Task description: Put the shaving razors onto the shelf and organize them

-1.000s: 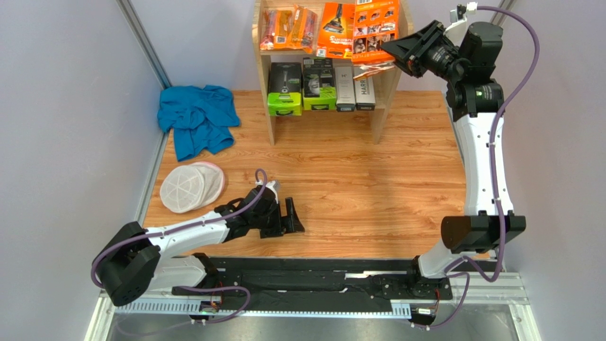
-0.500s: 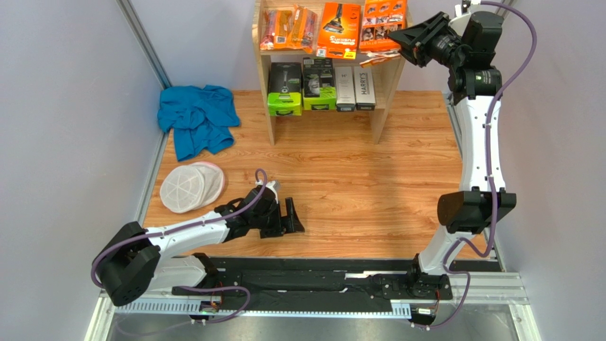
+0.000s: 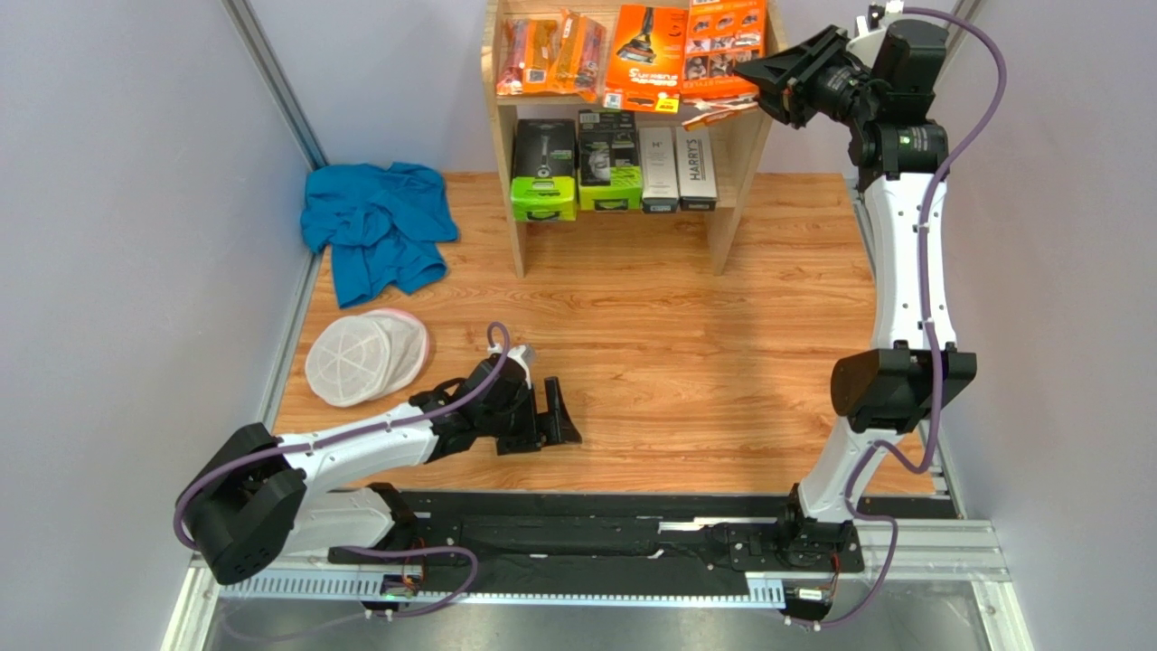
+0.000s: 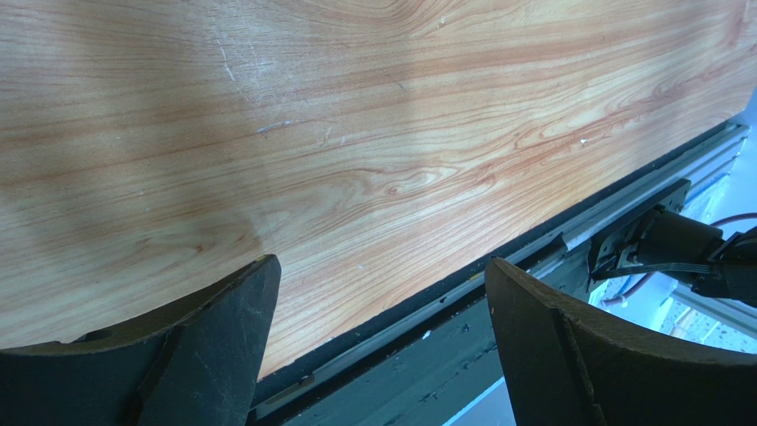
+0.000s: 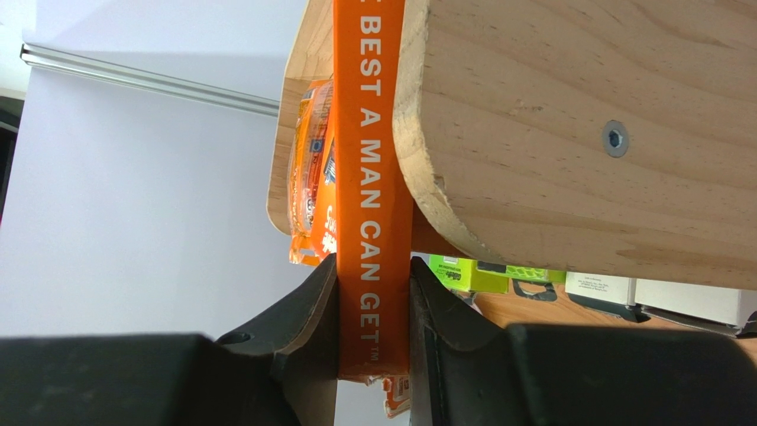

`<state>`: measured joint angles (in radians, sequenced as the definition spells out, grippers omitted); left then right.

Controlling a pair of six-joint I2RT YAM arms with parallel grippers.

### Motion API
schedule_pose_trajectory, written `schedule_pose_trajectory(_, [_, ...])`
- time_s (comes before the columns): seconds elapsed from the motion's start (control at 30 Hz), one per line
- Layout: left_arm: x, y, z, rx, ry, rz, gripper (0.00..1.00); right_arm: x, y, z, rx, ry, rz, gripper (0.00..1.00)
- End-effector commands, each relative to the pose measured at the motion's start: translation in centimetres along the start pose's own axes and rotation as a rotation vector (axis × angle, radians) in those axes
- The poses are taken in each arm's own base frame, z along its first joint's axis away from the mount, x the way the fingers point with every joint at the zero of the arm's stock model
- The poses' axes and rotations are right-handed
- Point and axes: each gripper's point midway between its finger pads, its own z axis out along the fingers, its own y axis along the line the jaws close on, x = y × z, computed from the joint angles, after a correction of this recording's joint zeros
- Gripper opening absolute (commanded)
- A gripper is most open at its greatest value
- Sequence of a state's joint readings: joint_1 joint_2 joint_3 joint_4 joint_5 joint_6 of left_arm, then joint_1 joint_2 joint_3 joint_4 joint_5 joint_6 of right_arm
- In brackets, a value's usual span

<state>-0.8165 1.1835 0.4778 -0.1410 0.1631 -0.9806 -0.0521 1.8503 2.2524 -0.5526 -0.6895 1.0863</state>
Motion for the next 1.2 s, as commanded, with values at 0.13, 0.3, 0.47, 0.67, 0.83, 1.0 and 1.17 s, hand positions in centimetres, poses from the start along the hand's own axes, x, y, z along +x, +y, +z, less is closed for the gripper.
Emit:
schedule_pose_trajectory(0.13, [-0.3,-0.4,-0.4,0.025,-0.018,0.009,0.94,-0.5,2.8,-0.6,-0.077,-0.013,-0.034,0.45])
schedule_pose_trajectory(0.3, [-0.2,-0.6,-0.6,0.051,-0.033,0.001,0.93,-0.9,3.0,-0.4,-0.081,-0.026,-0.027,0.57])
schedule_pose_trajectory(0.47, [-0.3,-0.6,-0.8,0.064,-0.043,-0.002,0.93,-0.8,3.1,-0.7,-0.076,-0.03,-0.043,0.72])
schedule_pose_trajectory(0.67, [-0.1,-0.7,-0.9,0.079,-0.047,0.0,0.93,-0.1,1.7,-1.8,-0.024,-0.04,-0.051,0.86])
schedule_pose_trajectory(0.83, [-0.3,-0.9,-1.3,0.087,-0.058,0.005,0.93,0.3,0.9,-2.7,0.012,-0.045,-0.069,0.95])
schedule_pose_trajectory(1.0, [-0.7,-1.0,-2.0,0.084,-0.08,0.024,0.95,0.9,-0.7,-3.4,0.073,-0.05,-0.08,1.0])
schedule_pose_trajectory(1.17, [-1.3,-1.2,-3.1,0.068,-0.1,0.062,0.95,1.8,-1.9,-5.3,0.122,-0.073,-0.119,1.0])
